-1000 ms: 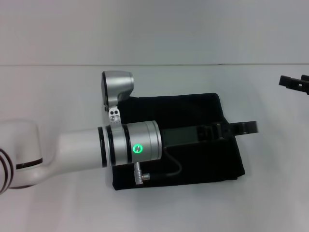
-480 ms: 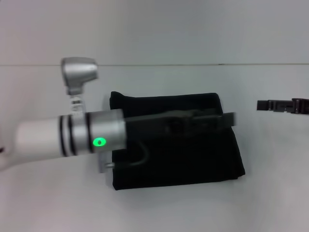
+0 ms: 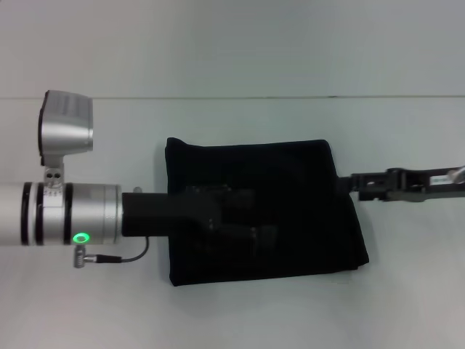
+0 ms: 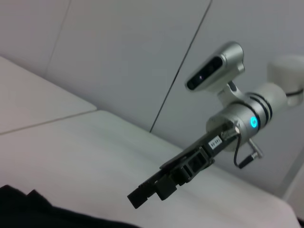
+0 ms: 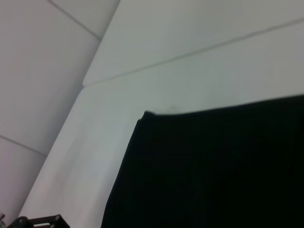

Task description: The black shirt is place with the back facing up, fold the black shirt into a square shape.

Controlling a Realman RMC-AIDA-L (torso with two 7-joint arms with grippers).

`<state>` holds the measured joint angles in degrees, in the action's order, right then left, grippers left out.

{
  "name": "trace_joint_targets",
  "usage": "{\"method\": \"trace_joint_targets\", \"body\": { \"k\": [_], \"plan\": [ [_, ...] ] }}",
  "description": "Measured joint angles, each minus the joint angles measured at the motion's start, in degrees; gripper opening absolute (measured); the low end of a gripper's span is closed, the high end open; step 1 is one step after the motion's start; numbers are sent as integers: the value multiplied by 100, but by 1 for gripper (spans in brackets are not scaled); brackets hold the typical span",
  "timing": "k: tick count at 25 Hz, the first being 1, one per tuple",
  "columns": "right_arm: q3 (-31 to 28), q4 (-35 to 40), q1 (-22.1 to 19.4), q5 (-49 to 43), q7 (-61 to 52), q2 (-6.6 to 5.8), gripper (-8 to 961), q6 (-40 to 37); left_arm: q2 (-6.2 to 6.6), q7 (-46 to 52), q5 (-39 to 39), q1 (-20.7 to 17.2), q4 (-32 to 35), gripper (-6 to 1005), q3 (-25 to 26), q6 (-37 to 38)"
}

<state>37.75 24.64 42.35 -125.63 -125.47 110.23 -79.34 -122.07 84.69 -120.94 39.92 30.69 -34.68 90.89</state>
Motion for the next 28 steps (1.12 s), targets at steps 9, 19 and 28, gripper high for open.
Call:
{"method": "trace_joint_targets", "body": {
  "k": [9,19,28],
  "plan": [
    [358,-189,154,-154,-288,243,908,528,25,-82,-20,-145,371,950,-321,-151],
    [373,-327,210,-154,-255,322,907,800,-5,-170,21,-131,332,950,-338,-394],
    [383,-328,263,-156,-187,435,906,1040,-37,-169,25,-122,321,950,-345,-454]
  ]
}}
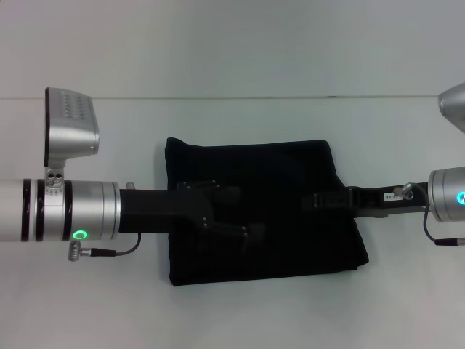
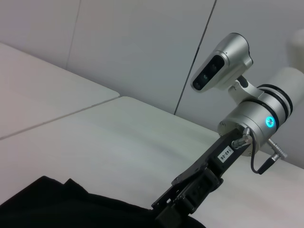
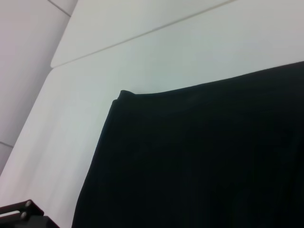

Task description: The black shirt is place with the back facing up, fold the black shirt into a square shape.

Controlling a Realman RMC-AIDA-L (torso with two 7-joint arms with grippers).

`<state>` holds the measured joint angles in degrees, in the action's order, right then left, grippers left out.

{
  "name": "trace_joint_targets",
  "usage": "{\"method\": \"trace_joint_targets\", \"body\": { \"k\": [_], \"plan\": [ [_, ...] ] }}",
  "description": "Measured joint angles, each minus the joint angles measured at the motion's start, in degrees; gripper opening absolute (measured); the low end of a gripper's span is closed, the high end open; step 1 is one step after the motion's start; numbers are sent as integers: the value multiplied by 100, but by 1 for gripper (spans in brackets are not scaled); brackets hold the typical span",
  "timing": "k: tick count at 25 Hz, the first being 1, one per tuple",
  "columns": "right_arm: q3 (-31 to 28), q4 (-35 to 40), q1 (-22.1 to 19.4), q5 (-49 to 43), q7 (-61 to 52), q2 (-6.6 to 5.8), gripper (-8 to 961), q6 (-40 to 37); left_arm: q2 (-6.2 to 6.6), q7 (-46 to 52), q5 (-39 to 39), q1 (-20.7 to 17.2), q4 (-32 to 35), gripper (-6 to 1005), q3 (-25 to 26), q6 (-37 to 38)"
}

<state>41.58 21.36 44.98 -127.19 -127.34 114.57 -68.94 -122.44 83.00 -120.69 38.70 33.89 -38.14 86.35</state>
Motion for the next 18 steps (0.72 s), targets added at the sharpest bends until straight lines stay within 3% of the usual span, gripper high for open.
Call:
{"method": "trace_joint_targets", "body": {
  "k": [18],
  "plan": [
    [53,48,19,6,-85,-2,867,-243,-16,15,20,11,-11,950,-1,-99]
  ]
}}
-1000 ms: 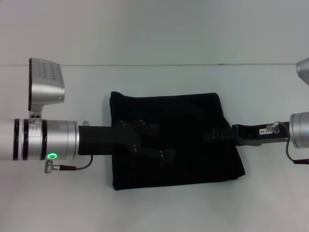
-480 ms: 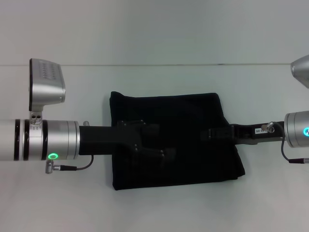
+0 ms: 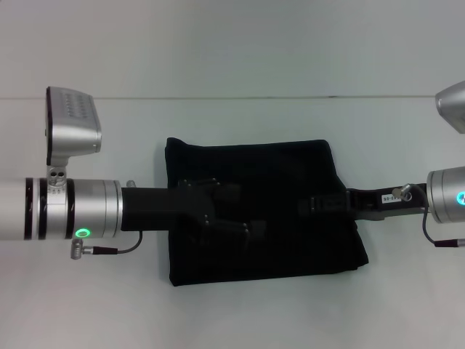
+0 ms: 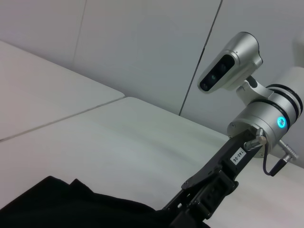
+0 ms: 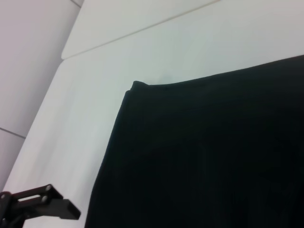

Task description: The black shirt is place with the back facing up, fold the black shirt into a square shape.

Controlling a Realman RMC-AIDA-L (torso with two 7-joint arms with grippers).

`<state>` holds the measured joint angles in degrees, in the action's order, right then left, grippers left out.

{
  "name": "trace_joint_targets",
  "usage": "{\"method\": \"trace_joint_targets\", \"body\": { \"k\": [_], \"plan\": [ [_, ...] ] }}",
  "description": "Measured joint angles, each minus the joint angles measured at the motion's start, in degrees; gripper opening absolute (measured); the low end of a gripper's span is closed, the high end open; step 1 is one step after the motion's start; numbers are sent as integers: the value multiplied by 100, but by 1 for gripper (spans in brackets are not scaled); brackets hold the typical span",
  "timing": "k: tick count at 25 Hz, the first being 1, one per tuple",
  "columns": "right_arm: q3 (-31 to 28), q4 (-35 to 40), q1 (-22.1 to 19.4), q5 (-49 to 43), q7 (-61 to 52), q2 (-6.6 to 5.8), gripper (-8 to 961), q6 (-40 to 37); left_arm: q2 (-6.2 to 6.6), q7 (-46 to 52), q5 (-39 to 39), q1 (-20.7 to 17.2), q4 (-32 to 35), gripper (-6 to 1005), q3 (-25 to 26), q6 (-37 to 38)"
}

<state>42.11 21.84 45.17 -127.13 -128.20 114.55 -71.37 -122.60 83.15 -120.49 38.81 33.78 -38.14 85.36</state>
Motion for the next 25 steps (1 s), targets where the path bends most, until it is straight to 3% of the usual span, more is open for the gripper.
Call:
{"method": "trace_joint_targets", "body": {
  "k": [25],
  "plan": [
    [268,-30,-61,-7,-127,-7,863,205,-4,-9,-4,66,-65,950,0,-37]
  ]
}}
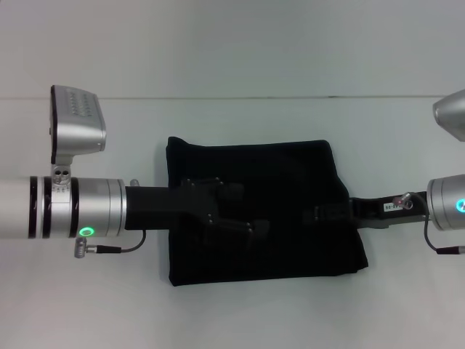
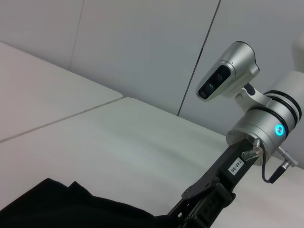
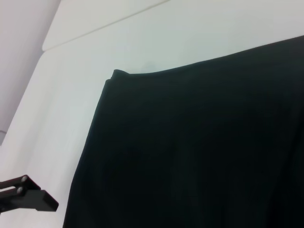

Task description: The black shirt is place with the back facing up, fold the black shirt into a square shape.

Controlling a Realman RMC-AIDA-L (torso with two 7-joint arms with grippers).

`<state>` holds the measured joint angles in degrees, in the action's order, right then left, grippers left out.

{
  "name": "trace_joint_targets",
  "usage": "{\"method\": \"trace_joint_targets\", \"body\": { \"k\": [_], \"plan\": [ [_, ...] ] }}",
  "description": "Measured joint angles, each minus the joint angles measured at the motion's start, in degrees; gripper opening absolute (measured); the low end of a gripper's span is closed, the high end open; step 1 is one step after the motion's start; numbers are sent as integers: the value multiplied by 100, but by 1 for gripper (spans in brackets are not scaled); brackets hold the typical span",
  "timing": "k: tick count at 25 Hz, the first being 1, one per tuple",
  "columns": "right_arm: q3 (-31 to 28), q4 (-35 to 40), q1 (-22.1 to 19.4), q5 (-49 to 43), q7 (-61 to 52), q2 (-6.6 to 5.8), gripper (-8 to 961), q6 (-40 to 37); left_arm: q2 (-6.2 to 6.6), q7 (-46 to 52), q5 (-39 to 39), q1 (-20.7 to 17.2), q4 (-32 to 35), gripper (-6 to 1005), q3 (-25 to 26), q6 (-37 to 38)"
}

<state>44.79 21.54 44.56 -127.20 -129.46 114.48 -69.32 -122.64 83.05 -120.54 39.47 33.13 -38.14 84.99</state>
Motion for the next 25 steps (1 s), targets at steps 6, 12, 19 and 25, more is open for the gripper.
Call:
{"method": "trace_joint_targets", "body": {
  "k": [6,12,19,25],
  "plan": [
    [-4,24,42,23,0,51,852,20,-12,0,2,-1,0,950,-7,0],
    [-14,42,56,42,40,56,723,34,-15,-8,4,-1,0,950,-9,0],
    [-20,55,39,47,50,46,309,29,-28,-9,4,-11,0,950,-9,0],
    [-41,123,16,47,77,44,134,42,-34,-9,4,-10,1,950,-9,0]
  ]
}}
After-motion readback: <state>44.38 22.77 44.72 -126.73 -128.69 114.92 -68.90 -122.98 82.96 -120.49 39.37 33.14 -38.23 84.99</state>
